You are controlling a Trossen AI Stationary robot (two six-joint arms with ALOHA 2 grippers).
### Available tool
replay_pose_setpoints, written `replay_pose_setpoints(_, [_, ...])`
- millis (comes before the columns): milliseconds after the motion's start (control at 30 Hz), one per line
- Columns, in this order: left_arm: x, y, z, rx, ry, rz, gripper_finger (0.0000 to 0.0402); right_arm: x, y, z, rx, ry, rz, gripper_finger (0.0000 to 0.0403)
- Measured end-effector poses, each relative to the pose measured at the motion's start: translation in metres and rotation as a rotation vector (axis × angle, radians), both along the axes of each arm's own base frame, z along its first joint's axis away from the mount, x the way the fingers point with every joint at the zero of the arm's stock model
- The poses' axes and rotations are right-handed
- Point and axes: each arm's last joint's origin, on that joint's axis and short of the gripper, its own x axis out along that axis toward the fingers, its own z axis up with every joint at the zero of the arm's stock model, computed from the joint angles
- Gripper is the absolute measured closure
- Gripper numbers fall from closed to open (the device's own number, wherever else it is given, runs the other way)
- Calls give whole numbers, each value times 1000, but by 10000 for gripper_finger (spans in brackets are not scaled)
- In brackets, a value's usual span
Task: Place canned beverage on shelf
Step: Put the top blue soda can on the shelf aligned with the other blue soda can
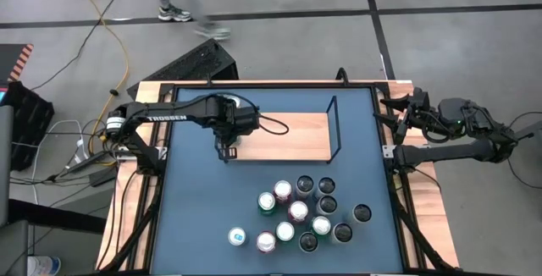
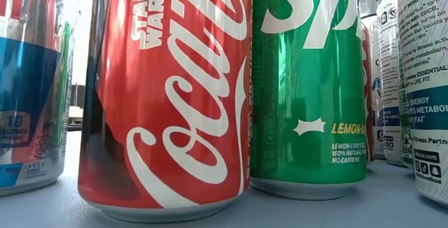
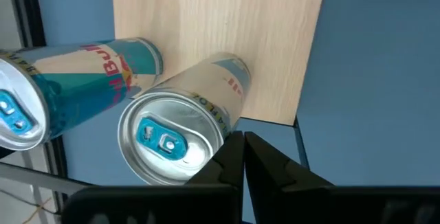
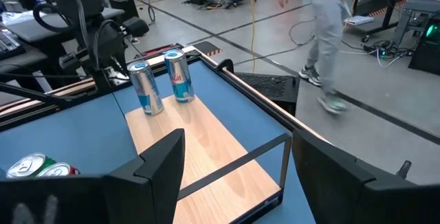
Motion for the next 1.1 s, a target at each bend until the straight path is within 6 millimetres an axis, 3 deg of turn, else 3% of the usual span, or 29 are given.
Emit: replay_pose_setpoints(1100, [-1, 20, 1, 60, -14, 57, 401, -1, 0, -2, -4, 26, 1, 142])
